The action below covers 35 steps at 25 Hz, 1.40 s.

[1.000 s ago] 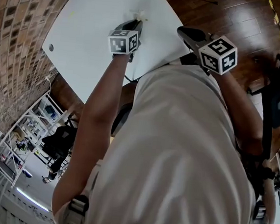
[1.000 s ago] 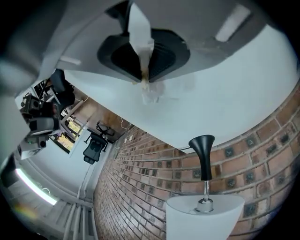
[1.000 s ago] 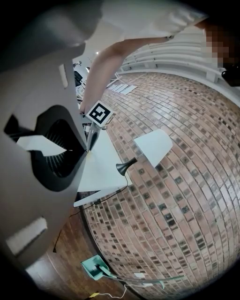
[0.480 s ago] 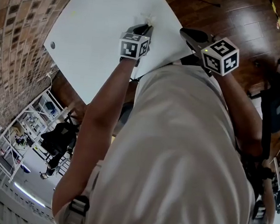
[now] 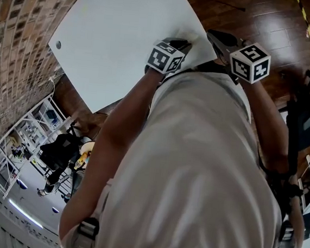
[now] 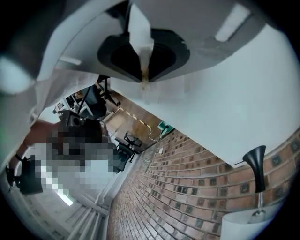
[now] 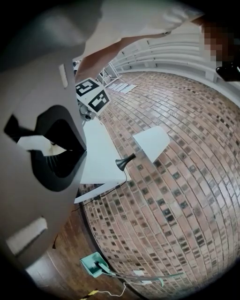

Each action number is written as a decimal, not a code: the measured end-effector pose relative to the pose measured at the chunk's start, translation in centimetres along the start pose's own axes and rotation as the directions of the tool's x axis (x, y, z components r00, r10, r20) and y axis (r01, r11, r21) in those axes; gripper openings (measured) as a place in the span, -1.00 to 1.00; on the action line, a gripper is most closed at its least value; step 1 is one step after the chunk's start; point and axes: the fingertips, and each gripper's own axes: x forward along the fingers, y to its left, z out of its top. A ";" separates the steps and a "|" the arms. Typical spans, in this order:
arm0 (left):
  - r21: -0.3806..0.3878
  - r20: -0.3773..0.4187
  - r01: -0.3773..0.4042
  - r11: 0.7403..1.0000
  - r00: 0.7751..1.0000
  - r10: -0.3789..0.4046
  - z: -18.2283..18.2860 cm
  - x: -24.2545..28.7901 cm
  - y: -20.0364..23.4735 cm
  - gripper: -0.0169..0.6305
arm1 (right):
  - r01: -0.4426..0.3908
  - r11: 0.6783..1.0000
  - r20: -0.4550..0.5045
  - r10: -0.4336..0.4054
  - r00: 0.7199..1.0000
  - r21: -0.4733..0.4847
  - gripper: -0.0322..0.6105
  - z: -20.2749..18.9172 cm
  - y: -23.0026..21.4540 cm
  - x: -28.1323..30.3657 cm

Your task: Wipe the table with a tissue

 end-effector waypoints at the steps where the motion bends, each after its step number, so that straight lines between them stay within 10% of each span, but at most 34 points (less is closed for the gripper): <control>1: -0.013 0.028 0.039 0.999 0.999 -0.039 0.1 -0.2 -0.9 -0.78 | 0.006 1.000 0.002 -0.006 1.000 -0.004 -0.87 0.1 0.1 0.0; 8: 0.010 0.300 0.114 0.993 0.947 -0.112 -0.1 -4.3 -4.6 -0.78 | 0.012 0.999 -0.040 -0.014 0.999 -0.039 -0.87 -1.5 2.4 0.4; 15: -0.210 0.522 0.023 0.977 0.848 0.092 -7.6 -14.2 0.2 -0.78 | -0.048 0.994 -0.097 0.038 0.995 -0.103 -0.87 -3.1 9.4 4.6; 26: -0.484 0.641 -0.138 0.864 0.616 0.457 -17.0 -26.0 2.5 -0.77 | -0.314 0.908 -0.195 0.267 0.944 -0.277 -0.88 -5.7 22.4 9.8; 35: -0.510 0.684 -0.171 0.843 0.513 0.518 -21.5 -30.0 0.1 -0.77 | -0.394 0.855 -0.227 0.333 0.915 -0.337 -0.88 -8.0 28.2 10.6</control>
